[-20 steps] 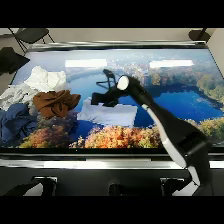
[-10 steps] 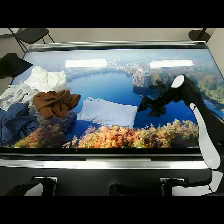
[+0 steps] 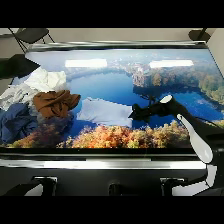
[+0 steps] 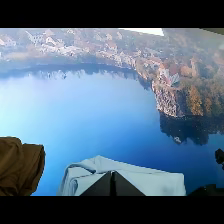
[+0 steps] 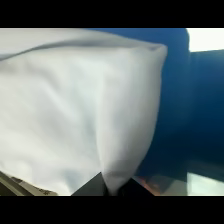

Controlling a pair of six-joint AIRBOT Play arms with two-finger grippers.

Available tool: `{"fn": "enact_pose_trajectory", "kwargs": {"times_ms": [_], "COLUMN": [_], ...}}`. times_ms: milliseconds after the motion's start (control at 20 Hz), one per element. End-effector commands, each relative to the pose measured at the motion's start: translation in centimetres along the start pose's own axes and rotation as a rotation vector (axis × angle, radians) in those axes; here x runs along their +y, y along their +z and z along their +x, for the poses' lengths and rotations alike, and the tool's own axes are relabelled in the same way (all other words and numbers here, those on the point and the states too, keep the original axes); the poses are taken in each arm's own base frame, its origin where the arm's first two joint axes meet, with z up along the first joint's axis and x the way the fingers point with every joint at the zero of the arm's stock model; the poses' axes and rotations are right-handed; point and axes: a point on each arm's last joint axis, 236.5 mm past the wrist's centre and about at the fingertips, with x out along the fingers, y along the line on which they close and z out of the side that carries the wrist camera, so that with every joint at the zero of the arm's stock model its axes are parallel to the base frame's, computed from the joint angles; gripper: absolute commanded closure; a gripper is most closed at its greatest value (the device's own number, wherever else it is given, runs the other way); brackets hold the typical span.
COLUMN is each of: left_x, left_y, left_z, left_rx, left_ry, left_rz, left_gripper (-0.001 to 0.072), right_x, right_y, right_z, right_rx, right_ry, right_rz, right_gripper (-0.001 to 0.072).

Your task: Fold the shirts.

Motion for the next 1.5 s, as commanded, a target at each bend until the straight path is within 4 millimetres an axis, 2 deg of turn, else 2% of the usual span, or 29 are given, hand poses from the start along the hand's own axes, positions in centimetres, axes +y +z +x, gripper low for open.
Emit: {"fn": "enact_pose_trajectory", "kwargs": {"times_ms": [0,100,200,300,400,550,650,750,800,900,1000,1150,1250,1450], "left_x": [-0.2,-0.2,-0.2,-0.2,0.0,0.4,0.5,0.4,0.3,-0.3,-0.8,-1.3,-1.3,-1.3], "left_y": [0.0,0.0,0.0,0.0,-0.3,-1.1,-1.3,-1.3,-1.3,-1.5,-1.7,-1.8,-1.8,-1.9], "left_z": [0.1,0.1,0.1,0.1,0.3,0.8,0.9,1.0,1.0,1.1,1.3,1.4,1.4,1.4], "left_rx": [0.001,0.001,0.001,0.001,0.009,0.031,0.035,0.036,0.037,0.041,0.047,0.052,0.051,0.052], "left_ry": [-0.004,-0.003,-0.003,-0.003,-0.002,0.001,0.001,0.0,-0.003,-0.015,-0.026,-0.035,-0.035,-0.035], "left_rz": [0.004,0.004,0.004,0.004,0.0,-0.013,-0.015,-0.014,-0.013,-0.01,-0.001,0.006,0.005,0.005], "left_gripper": [0.0676,0.0675,0.0676,0.0676,0.0676,0.0676,0.0675,0.0676,0.0676,0.0676,0.0675,0.0676,0.0675,0.0676], "right_x": [4.2,5.8,5.1,2.3,-1.9,-10.6,-16.4,-21.8,-24.2,-28.0,-30.3,-31.4,-32.0,-33.3], "right_y": [1.2,4.0,8.0,10.9,12.1,10.3,7.1,3.2,0.8,-3.3,-6.2,-9.3,-11.5,-13.9], "right_z": [-2.8,-7.7,-14.2,-20.9,-27.1,-36.1,-41.1,-44.5,-45.3,-45.3,-43.7,-38.5,-35.9,-35.0], "right_rx": [-0.014,-0.08,-0.205,-0.326,-0.441,-0.586,-0.648,-0.677,-0.654,-0.601,-0.565,-0.485,-0.439,-0.454], "right_ry": [0.122,0.159,0.165,0.141,0.093,-0.046,-0.143,-0.246,-0.301,-0.389,-0.437,-0.426,-0.441,-0.535], "right_rz": [-0.168,-0.208,-0.163,-0.093,-0.004,0.186,0.346,0.5,0.578,0.718,0.842,0.929,0.974,1.001], "right_gripper": [0.0648,0.0651,0.0651,0.0651,0.0651,0.0651,0.0652,0.0652,0.0652,0.0652,0.0652,0.0652,0.0652,0.0651]}}
